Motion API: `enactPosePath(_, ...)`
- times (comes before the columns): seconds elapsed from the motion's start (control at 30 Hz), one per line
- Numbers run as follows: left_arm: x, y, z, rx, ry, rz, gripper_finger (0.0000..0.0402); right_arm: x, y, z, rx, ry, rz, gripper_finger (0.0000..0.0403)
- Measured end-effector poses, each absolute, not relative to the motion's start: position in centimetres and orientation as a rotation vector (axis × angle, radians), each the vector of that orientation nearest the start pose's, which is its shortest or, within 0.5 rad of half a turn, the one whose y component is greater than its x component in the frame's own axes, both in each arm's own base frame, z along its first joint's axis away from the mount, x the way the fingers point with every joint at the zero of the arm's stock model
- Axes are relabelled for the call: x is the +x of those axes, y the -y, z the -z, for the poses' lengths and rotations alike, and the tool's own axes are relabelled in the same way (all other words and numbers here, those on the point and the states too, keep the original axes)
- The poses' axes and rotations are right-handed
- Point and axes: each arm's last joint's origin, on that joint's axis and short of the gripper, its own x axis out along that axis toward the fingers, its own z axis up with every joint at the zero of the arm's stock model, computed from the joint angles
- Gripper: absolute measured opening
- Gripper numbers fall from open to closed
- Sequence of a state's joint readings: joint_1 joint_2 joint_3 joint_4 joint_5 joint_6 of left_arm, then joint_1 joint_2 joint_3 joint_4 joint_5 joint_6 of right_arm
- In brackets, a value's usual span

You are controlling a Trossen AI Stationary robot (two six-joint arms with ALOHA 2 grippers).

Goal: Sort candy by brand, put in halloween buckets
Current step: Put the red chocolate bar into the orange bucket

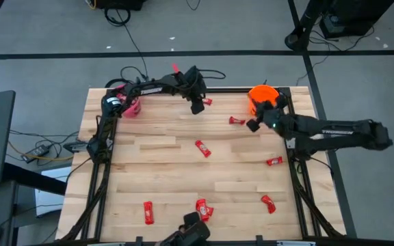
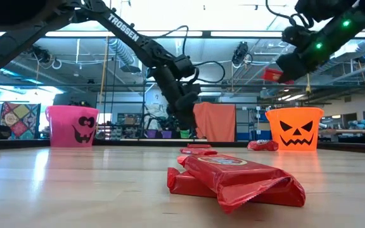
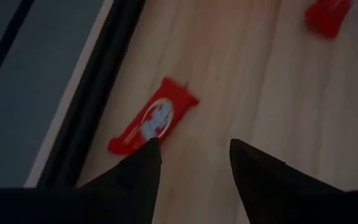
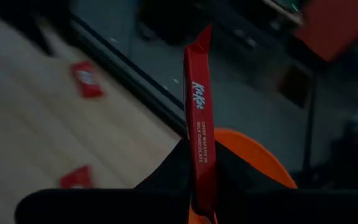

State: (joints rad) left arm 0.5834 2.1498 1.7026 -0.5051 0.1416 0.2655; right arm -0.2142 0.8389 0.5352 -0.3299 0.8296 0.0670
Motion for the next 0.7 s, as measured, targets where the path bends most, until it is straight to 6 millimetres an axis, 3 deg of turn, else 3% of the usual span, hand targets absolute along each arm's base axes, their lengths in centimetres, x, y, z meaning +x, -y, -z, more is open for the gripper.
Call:
enactPosePath(0.37, 39.7, -25.7, -19.8, -0.064, -0.871, -0.297, 0.0196, 13.0, 10.2, -22.4, 0.090, -0.685, 1.191, 0.0081)
enactPosePath(0.7, 40.0, -25.1, -19.8, 0.214, -0.911, -0.150, 0.0196, 12.0, 11.5, -22.7, 0.153, -0.651, 1.169, 0.0174)
